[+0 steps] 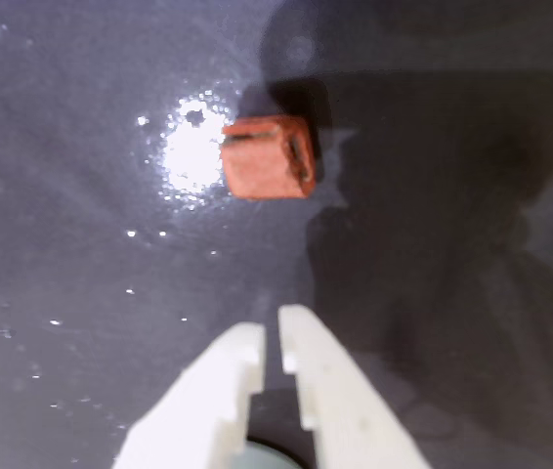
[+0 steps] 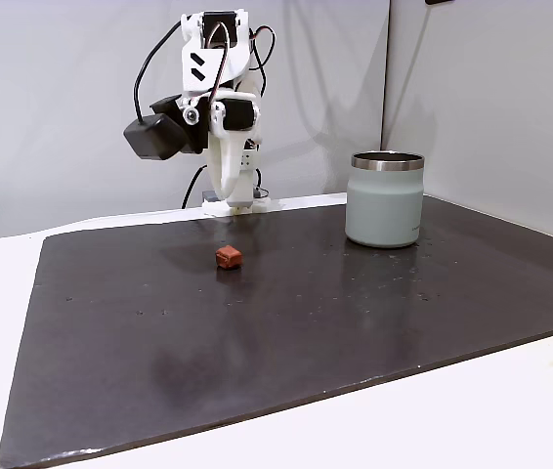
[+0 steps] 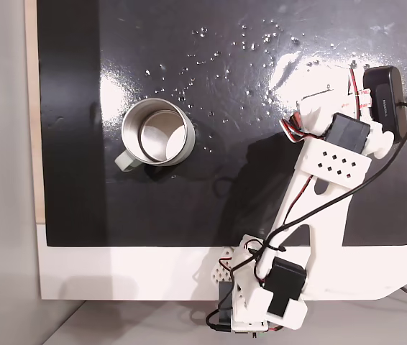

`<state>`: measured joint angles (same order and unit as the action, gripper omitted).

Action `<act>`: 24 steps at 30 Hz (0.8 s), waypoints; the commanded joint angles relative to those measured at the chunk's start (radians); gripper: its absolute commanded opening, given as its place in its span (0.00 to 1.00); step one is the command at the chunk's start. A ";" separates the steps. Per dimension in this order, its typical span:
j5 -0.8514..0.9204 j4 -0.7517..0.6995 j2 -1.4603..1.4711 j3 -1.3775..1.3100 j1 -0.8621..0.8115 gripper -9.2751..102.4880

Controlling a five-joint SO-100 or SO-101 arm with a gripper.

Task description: Grasp a cube and put it in the cup.

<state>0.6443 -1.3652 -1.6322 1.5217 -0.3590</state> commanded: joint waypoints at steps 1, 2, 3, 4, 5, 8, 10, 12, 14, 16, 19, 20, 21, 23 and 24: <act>0.044 -0.051 0.034 -0.118 0.011 0.08; 0.054 -0.066 0.049 -0.138 0.012 0.08; 0.066 -0.074 0.060 -0.152 0.012 0.08; 0.078 -0.077 0.069 -0.161 0.012 0.08; 0.087 -0.081 0.077 -0.172 0.012 0.08; 0.106 -0.126 0.120 -0.222 0.014 0.08; 0.114 -0.150 0.143 -0.252 0.017 0.08; 0.120 -0.160 0.153 -0.264 0.017 0.08; 0.130 -0.161 0.156 -0.267 0.017 0.08; 0.135 -0.170 0.163 -0.267 0.018 0.11; 0.135 -0.202 0.175 -0.267 0.025 0.19; 0.138 -0.213 0.179 -0.267 0.025 0.22; 0.140 -0.221 0.183 -0.267 0.026 0.25; 0.140 -0.233 0.184 -0.267 0.026 0.29; 0.138 -0.235 0.184 -0.267 0.026 0.31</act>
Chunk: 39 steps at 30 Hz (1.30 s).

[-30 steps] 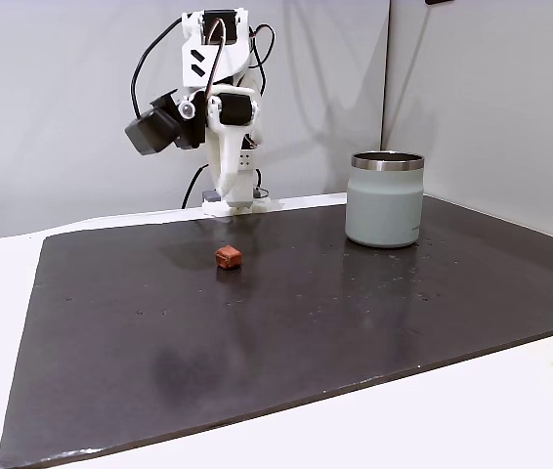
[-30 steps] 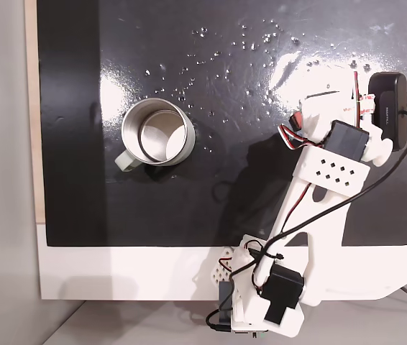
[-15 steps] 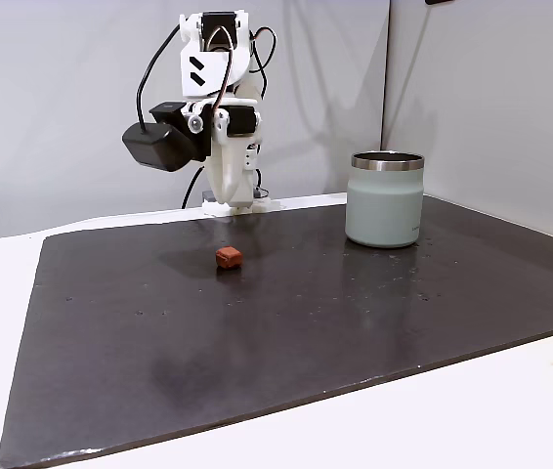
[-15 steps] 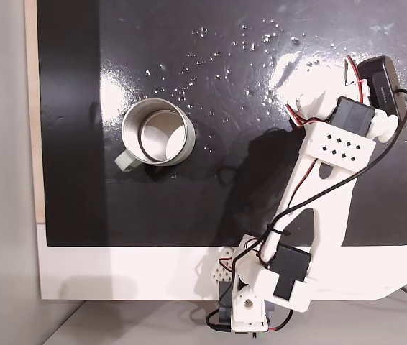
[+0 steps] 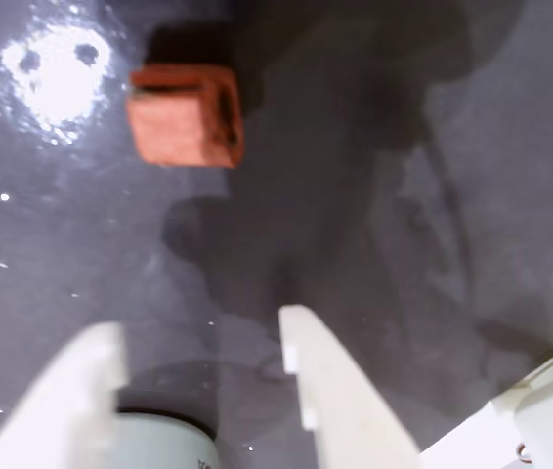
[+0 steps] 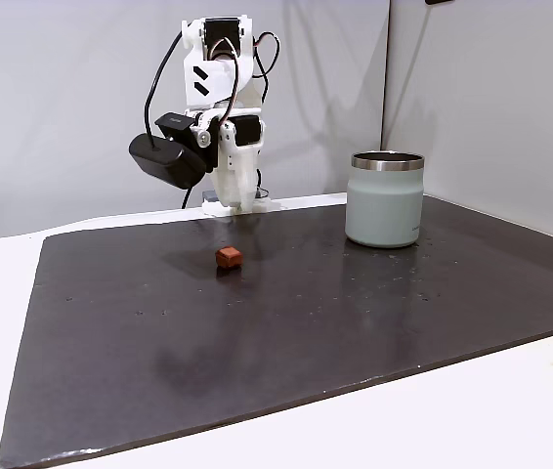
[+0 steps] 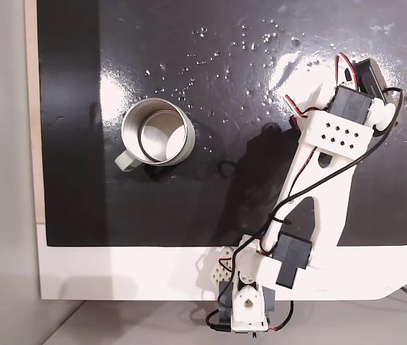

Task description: Grasp a cube and put it in the cup.

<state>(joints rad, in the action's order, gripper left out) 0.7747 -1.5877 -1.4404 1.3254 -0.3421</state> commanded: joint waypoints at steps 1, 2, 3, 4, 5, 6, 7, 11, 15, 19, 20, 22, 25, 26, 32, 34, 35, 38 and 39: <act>0.008 -0.014 -0.008 -0.071 0.009 0.32; 0.006 -0.015 -0.008 -0.072 0.008 0.33; 0.006 -0.017 -0.008 -0.074 0.006 0.33; 0.006 -0.018 -0.006 -0.080 0.006 0.34; 0.008 -0.023 -0.002 -0.086 0.005 0.34; 0.009 -0.031 0.005 -0.094 0.002 0.34; 0.009 -0.040 0.015 -0.104 -0.002 0.34; 0.020 -0.046 0.063 -0.120 -0.029 0.34; 0.021 -0.034 0.124 -0.149 -0.046 0.33; 0.034 -0.020 0.150 -0.149 -0.054 0.33; 0.034 -0.014 0.155 -0.149 -0.057 0.33; 0.032 0.003 0.167 -0.149 -0.061 0.33; 0.032 0.020 0.184 -0.149 -0.064 0.33; 0.032 0.026 0.190 -0.149 -0.064 0.33; 0.034 0.055 0.222 -0.150 -0.077 0.33; 0.035 0.063 0.235 -0.150 -0.080 0.32; 0.037 0.066 0.239 -0.150 -0.080 0.32; 0.040 0.077 0.253 -0.150 -0.080 0.32; 0.040 0.081 0.259 -0.150 -0.080 0.32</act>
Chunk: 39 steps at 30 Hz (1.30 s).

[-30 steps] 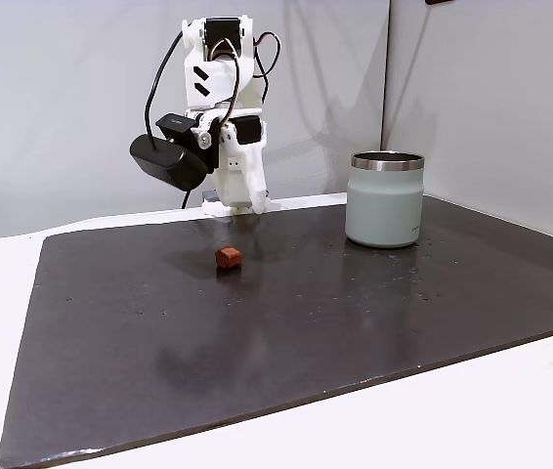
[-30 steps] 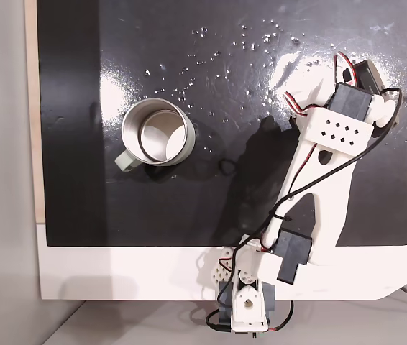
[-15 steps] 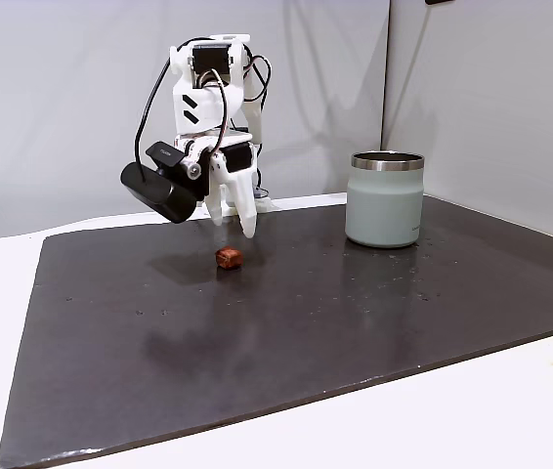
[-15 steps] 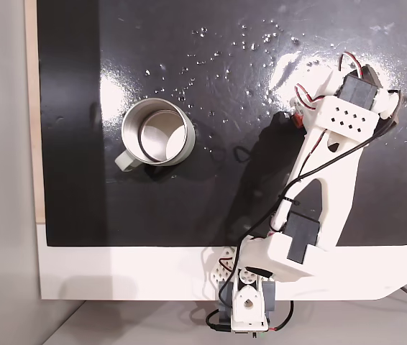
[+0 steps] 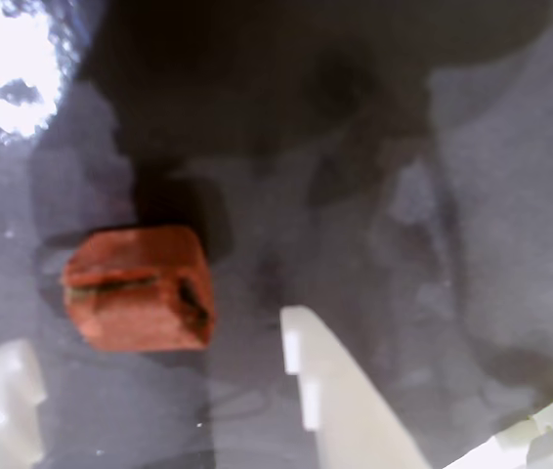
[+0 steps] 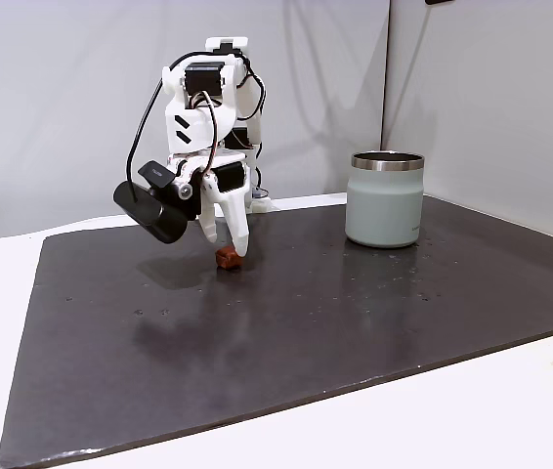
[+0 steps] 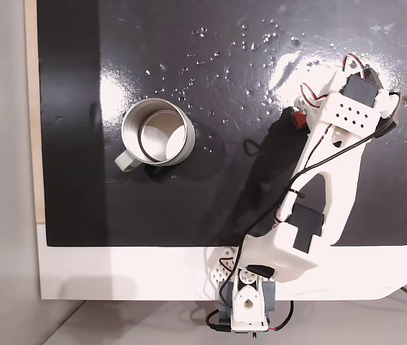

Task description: Grasp a cube and put it in the cup.

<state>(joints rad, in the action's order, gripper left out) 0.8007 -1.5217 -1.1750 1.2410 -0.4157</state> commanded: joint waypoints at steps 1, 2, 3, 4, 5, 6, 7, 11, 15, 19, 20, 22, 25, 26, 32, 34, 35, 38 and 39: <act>0.015 0.020 -0.002 -0.066 -0.006 0.32; 0.017 0.026 0.005 -0.066 -0.006 0.32; 0.017 0.031 0.011 -0.066 -0.006 0.32; 0.017 0.035 0.015 -0.066 -0.006 0.32; 0.018 0.038 0.021 -0.066 -0.006 0.32; 0.018 0.043 0.028 -0.066 -0.006 0.32; 0.018 0.046 0.032 -0.066 -0.005 0.32; 0.018 0.058 0.048 -0.066 0.002 0.31; 0.018 0.061 0.055 -0.064 0.005 0.30; 0.018 0.066 0.058 -0.064 0.003 0.29; 0.018 0.066 0.058 -0.064 0.002 0.28; 0.015 0.067 0.058 -0.064 0.002 0.26; 0.009 0.067 0.058 -0.064 0.002 0.21; 0.008 0.066 0.058 -0.064 0.002 0.20; 0.000 0.057 0.058 -0.064 0.002 0.14; -0.003 0.052 0.057 -0.064 0.002 0.14; -0.003 0.049 0.054 -0.064 0.002 0.14; -0.011 0.040 0.034 -0.064 0.003 0.13; -0.012 0.035 0.023 -0.064 0.005 0.13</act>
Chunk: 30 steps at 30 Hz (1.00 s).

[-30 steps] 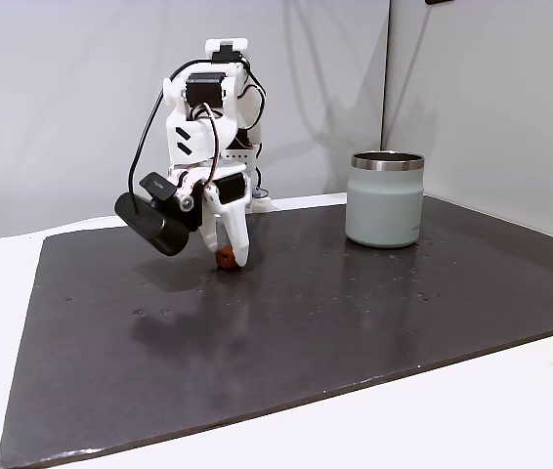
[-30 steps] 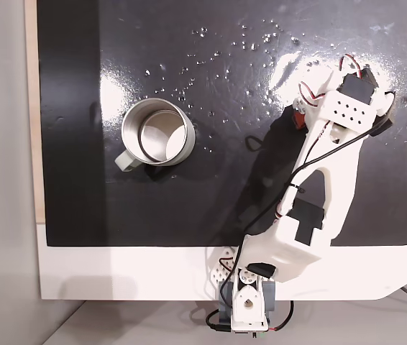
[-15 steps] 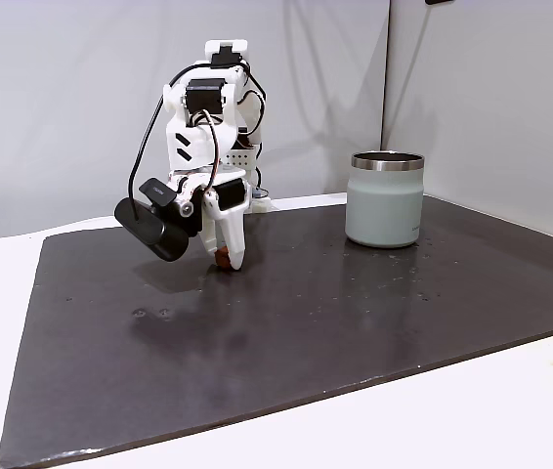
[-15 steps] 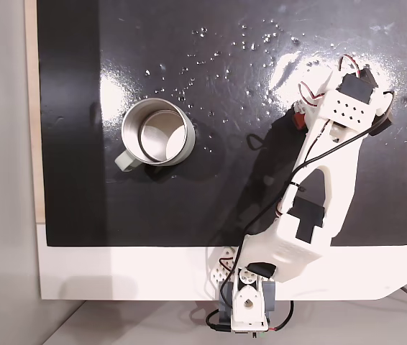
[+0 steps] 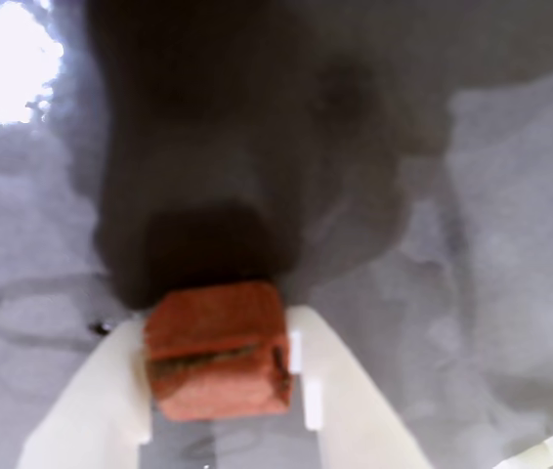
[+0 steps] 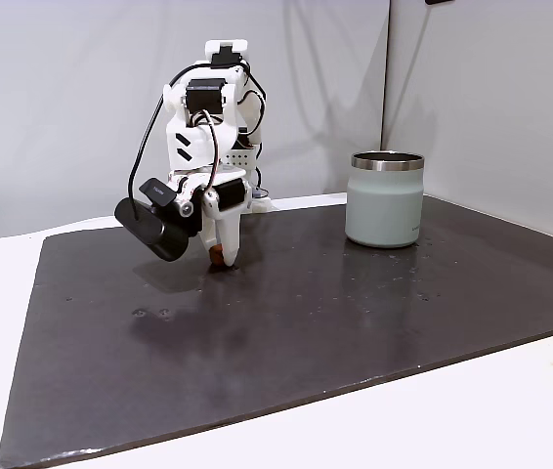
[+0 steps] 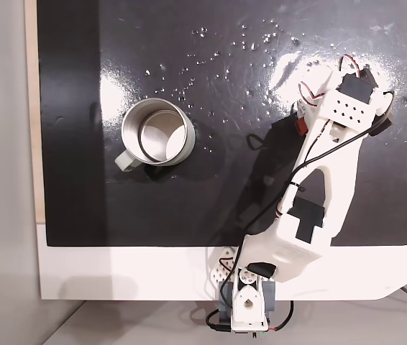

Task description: Grasp a cube and put it in the cup.

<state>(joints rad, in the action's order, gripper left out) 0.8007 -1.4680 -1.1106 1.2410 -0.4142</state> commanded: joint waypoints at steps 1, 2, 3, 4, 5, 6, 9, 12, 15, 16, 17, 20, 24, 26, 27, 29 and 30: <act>-0.014 -0.025 -0.054 -0.064 0.006 0.13; -0.018 -0.032 -0.069 -0.064 0.009 0.13; -0.026 -0.040 -0.087 -0.064 0.011 0.13; -0.035 -0.052 -0.110 -0.064 0.014 0.12; -0.043 -0.067 -0.137 -0.064 0.018 0.12; -0.051 -0.080 -0.167 -0.063 0.025 0.13; -0.067 -0.107 -0.255 -0.064 0.046 0.13; -0.083 -0.175 -0.308 -0.107 0.069 0.13; -0.098 -0.238 -0.342 -0.166 0.083 0.13; -0.101 -0.258 -0.353 -0.183 0.087 0.13; -0.104 -0.275 -0.365 -0.198 0.091 0.13; -0.107 -0.313 -0.407 -0.236 0.103 0.14; -0.110 -0.322 -0.480 -0.253 0.109 0.14; -0.109 -0.325 -0.506 -0.253 0.110 0.14; -0.109 -0.325 -0.514 -0.253 0.110 0.14; -0.112 -0.325 -0.523 -0.253 0.114 0.14; -0.117 -0.325 -0.526 -0.253 0.117 0.14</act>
<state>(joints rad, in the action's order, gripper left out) 0.6964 -1.7856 -1.5723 1.0508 -0.3114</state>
